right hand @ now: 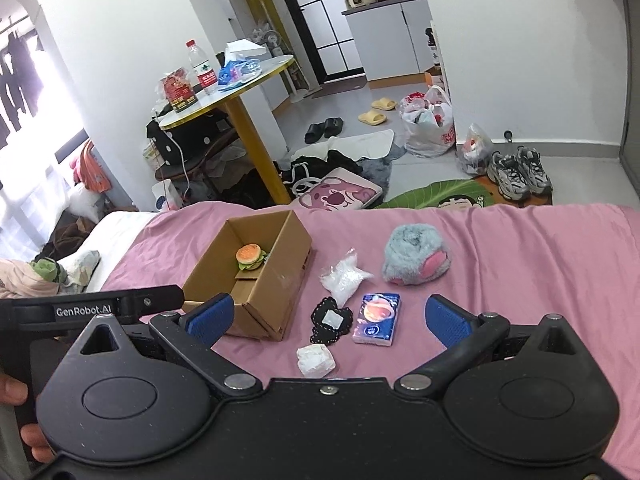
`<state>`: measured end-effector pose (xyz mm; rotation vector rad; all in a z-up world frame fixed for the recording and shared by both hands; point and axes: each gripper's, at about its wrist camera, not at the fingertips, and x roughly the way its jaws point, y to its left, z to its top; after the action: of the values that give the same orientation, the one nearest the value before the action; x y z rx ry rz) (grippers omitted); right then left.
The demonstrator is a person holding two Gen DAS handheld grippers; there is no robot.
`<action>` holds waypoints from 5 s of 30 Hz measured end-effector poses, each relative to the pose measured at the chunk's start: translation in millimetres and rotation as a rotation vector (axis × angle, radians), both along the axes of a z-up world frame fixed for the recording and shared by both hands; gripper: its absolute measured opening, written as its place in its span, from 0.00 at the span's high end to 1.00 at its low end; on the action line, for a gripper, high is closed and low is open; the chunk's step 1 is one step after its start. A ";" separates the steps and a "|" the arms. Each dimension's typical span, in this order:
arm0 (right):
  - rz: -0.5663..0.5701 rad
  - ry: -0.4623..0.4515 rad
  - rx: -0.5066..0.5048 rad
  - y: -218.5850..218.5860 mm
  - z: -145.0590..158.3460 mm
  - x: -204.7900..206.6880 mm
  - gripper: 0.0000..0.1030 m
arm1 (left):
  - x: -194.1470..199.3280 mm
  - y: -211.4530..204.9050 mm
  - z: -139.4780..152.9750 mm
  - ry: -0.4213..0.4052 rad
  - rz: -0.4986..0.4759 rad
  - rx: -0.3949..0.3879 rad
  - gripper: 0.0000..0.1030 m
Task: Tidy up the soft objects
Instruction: 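Withdraw both tools from the box back over the remaining items, then grasp the crumpled white paper with left gripper while right tool approaches the tissue pack, then grasp the tissue pack with right gripper while left gripper holds the paper, then carry the paper with left tool while right tool carries the tissue pack toward the box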
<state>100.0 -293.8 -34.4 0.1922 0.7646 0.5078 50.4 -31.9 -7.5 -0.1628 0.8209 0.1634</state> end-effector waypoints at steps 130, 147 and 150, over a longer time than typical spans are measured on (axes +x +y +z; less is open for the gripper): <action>-0.145 0.153 -0.102 60.4 -68.7 67.0 0.51 | 69.0 43.0 -57.4 0.054 -0.029 -0.105 0.67; -0.157 0.050 -0.040 94.1 -32.0 62.6 0.51 | 93.1 94.4 -37.8 0.013 -0.064 -0.056 0.67; -0.146 0.045 -0.035 101.2 -30.2 62.5 0.51 | 97.1 100.9 -37.6 0.010 -0.070 -0.044 0.67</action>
<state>162.5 -192.6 -64.6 0.2254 0.7964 0.3521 147.5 69.0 -45.0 -0.1745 0.8397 0.0799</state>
